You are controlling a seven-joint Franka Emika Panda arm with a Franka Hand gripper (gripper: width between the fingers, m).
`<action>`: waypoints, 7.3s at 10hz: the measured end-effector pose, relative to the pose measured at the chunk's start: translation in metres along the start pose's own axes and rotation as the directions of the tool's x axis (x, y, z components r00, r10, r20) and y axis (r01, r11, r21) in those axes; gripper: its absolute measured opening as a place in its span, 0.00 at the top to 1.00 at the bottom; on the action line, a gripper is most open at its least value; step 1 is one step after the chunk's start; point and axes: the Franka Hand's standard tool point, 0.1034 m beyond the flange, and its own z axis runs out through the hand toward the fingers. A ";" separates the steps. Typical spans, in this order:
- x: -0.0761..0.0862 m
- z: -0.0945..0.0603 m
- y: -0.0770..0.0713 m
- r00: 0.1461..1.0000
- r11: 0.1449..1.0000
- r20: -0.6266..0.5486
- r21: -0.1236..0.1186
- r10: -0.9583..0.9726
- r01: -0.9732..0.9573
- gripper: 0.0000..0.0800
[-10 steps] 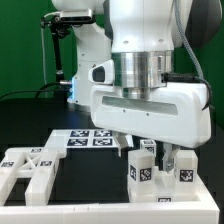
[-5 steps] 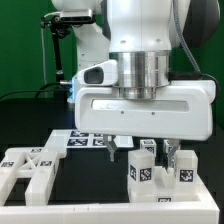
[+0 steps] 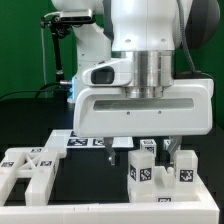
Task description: Assemble chair
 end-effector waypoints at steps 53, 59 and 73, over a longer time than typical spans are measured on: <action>-0.001 -0.001 0.002 0.894 0.894 0.008 0.009 0.447 -0.447 0.64; -0.003 0.000 -0.002 0.435 0.435 0.027 0.013 0.900 -0.901 0.64; -0.001 -0.001 0.001 0.756 0.756 0.031 0.009 0.654 -0.654 0.19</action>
Offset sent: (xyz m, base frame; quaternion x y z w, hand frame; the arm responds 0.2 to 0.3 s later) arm 0.0000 0.0000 0.0000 0.0000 0.0000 0.0000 1.0000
